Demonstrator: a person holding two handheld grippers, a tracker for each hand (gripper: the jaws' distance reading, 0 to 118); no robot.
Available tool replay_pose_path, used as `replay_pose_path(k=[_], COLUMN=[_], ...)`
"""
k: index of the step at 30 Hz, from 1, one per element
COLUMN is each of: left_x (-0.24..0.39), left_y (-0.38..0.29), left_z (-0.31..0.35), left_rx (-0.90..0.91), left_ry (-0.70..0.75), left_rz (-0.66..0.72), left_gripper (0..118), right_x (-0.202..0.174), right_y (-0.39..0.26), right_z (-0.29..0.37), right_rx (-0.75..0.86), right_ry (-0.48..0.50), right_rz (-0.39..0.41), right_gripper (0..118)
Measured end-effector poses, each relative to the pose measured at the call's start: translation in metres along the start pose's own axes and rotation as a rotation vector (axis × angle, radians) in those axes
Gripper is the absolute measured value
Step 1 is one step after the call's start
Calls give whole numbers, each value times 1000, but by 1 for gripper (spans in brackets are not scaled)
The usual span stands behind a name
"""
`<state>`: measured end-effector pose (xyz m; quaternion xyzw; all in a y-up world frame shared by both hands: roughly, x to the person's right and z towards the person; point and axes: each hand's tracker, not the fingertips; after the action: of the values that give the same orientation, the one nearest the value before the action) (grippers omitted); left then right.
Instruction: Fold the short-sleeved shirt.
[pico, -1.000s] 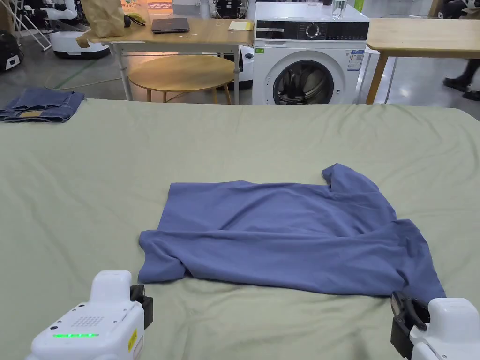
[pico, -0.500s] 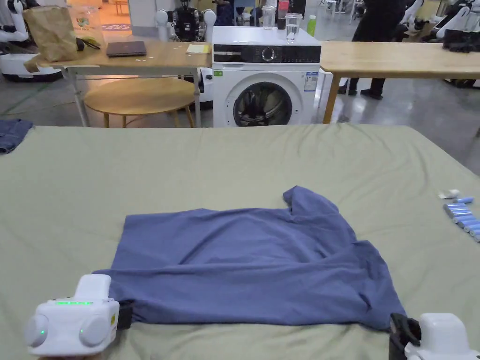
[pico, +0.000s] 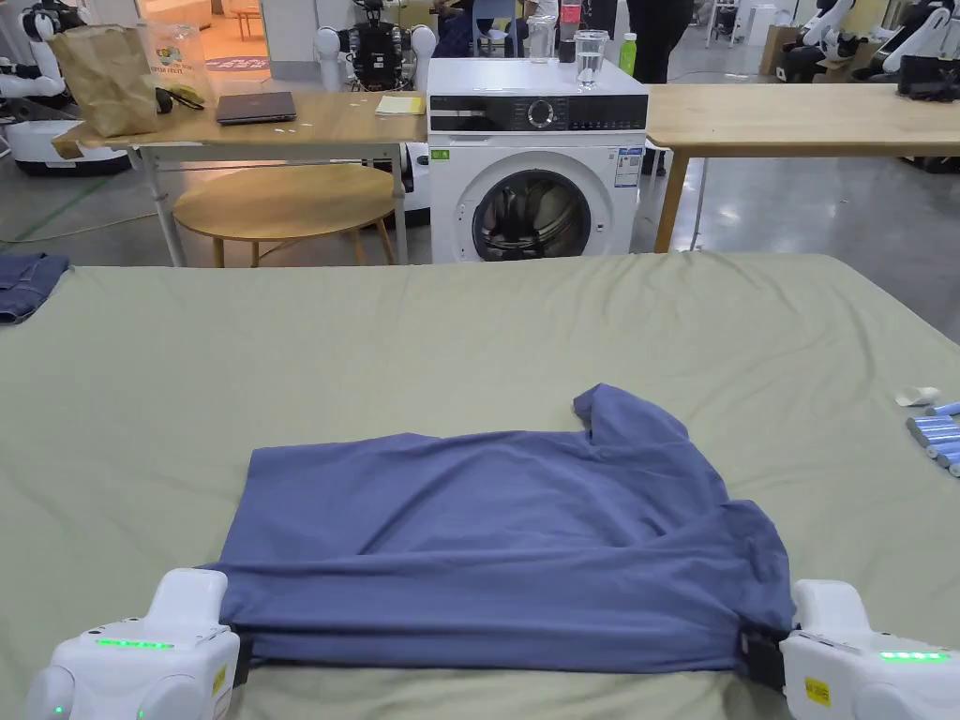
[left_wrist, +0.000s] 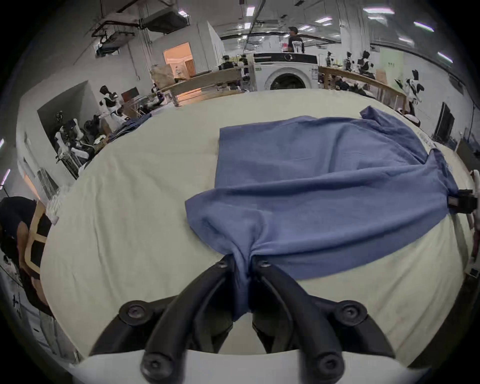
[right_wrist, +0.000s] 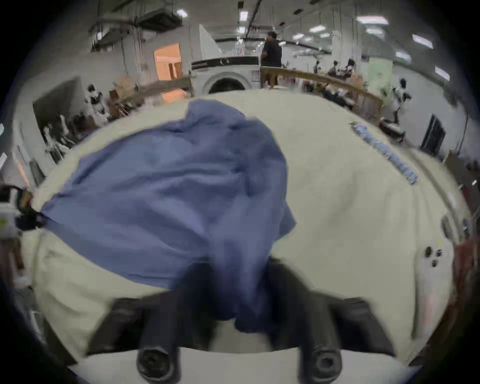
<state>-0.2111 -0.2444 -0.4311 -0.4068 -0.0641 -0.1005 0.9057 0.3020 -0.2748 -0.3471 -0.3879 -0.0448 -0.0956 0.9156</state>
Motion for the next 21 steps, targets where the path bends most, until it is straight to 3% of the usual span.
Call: replay_pose_path(k=[3, 12, 17, 21], left_x=[-3, -25, -36, -26], left_y=[0, -15, -77, -124], left_z=[18, 108, 123, 106], left_rx=[58, 155, 90, 43], left_ry=[-11, -56, -125, -144], left_rz=[15, 3, 60, 95], left_gripper=[5, 5, 5, 5], right_x=[-22, -35, -27, -21], right_y=[0, -9, -62, -108], right_z=[36, 151, 161, 133], right_rx=[154, 258, 170, 95], right_ry=[-62, -36, -57, 8], right_rz=[102, 175, 165, 75], right_gripper=[7, 7, 7, 8])
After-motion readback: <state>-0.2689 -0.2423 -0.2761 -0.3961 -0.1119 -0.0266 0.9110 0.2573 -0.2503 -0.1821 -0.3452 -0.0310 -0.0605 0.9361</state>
